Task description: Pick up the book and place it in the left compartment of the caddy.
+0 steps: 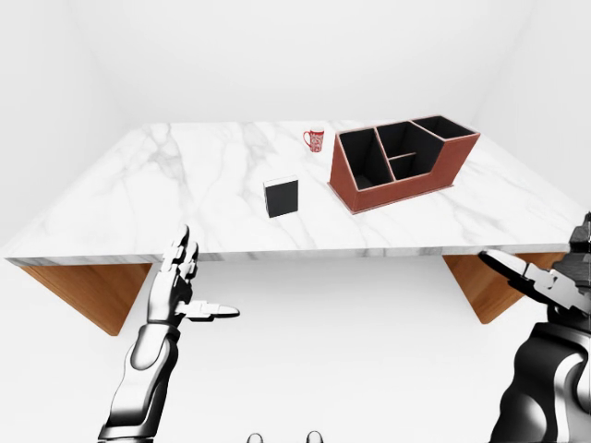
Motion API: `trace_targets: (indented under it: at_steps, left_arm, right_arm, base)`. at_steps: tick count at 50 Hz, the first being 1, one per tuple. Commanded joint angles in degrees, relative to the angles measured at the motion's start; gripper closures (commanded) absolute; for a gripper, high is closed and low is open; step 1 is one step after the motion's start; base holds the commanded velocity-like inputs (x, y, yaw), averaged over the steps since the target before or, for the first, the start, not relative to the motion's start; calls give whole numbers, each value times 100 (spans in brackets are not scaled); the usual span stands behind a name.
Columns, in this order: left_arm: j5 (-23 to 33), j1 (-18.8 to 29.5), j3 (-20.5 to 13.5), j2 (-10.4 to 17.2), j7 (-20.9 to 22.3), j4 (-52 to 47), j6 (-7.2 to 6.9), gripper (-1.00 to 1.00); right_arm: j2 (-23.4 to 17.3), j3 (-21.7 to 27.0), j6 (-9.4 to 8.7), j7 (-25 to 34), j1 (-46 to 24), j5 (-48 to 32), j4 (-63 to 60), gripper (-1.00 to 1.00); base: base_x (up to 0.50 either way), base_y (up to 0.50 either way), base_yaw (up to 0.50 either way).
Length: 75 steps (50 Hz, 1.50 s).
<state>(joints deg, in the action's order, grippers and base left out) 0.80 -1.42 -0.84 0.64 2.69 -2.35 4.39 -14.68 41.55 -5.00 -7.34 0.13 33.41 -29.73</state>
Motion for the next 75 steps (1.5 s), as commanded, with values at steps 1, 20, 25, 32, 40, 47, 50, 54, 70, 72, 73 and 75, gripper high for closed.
trace_targets:
  at_steps: [1, 20, 25, 32, 40, 47, 50, 54, 70, 72, 73, 75]
  left_arm:
    - [3, 5, -13, 5, -16, 46, 61, -100]
    - [-8, 13, -12, 8, 23, 64, 61, -100]
    - [28, -53, 26, -5, 12, -86, 31, -100]
    - [45, -9, 12, 7, 17, 35, 61, -100]
    - [50, -15, 12, 9, 38, 16, 61, -100]
    - [55, 7, 0, 17, 55, 105, 61, -100]
    - [73, -14, 15, 11, 51, 26, 61, -100]
    - [66, 15, -2, 18, 57, 138, 61, -100]
    - [102, -37, 34, 2, 37, -18, 26, -100]
    - [103, -55, 44, -4, 35, -77, -15, -100]
    - [102, -38, 35, 2, 35, -40, 5, -100]
    - [100, -8, 23, 7, 34, 60, 61, -100]
  right_arm:
    - [-214, 507, 0, 18, 127, 447, 346, -100]
    - [-414, 1032, 0, 214, 333, 863, 1204, -100]
    - [-514, 1203, 0, 339, 392, 1029, 1673, -100]
    - [-717, 1491, 0, 425, 491, 1094, 2128, -100]
    - [-908, 1771, 0, 347, 587, 1160, 2377, -100]
    - [-1098, 2151, 0, 431, 685, 1496, 2665, -100]
    - [-1157, 2252, 0, 468, 726, 1472, 2787, -100]
    - [-1220, 2370, 0, 464, 775, 1393, 2921, -100]
    - [-1517, 2990, 0, 789, 1000, 884, 3363, -100]
    - [-1536, 3033, 0, 806, 1004, 922, 3359, -100]
    - [-1557, 3053, 0, 793, 1007, 907, 3381, -100]
    - [-1576, 3082, 0, 818, 1009, 929, 3426, -100]
  base:
    - [0, 0, 0]
    - [0, 0, 0]
    - [0, 0, 0]
    - [0, 0, 0]
    - [0, 0, 0]
    - [0, 0, 0]
    - [0, 0, 0]
    - [0, 0, 0]
    - [0, 0, 0]
    - [0, 0, 0]
    - [0, 0, 0]
    - [0, 0, 0]
